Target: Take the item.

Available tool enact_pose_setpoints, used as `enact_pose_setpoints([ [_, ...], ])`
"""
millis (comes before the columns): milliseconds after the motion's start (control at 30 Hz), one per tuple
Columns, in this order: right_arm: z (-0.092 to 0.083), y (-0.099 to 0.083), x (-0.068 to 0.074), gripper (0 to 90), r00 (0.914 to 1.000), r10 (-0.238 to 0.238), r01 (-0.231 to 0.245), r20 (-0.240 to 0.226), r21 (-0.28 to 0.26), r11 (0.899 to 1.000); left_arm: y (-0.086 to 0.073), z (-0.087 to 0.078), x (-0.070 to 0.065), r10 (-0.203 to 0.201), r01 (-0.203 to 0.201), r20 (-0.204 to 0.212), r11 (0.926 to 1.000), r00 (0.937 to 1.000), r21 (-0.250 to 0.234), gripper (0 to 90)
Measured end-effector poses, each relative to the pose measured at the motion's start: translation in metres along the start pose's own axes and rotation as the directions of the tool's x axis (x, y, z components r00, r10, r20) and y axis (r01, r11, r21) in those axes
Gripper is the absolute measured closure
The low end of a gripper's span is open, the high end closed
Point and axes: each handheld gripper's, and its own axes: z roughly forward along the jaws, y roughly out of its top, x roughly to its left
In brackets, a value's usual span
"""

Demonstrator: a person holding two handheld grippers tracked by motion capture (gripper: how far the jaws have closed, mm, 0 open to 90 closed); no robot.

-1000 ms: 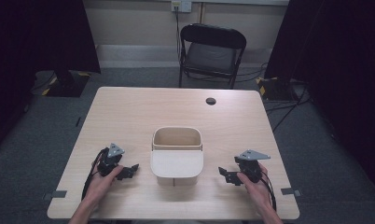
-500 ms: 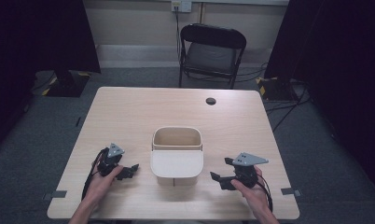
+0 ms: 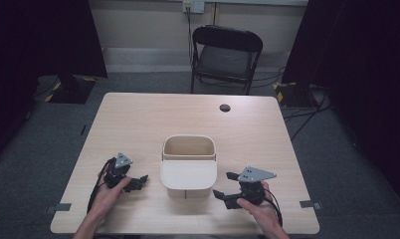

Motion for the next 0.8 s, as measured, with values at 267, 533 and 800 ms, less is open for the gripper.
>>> enact_pose_setpoints([
  [267, 0.006, 0.003, 0.005, 20.2, 0.9998, -0.018, 0.018, -0.011, -0.009, 1.0, 0.0, 0.0, 0.0, 0.0, 0.0, -0.001, 1.0, 1.0, 0.0, 6.8],
  [533, 0.013, 0.006, 0.01, 22.9, 0.9992, -0.031, 0.031, -0.023, -0.016, 0.999, 0.0, 0.0, 0.0, 0.0, 0.0, 0.0, 1.0, 1.0, 0.0, 6.8],
  [800, 0.016, 0.009, 0.012, 26.2, 0.9993, -0.016, 0.016, -0.033, -0.02, 1.0, 0.0, 0.0, 0.0, 0.0, 0.0, 0.0, 1.0, 1.0, 0.0, 6.8],
])
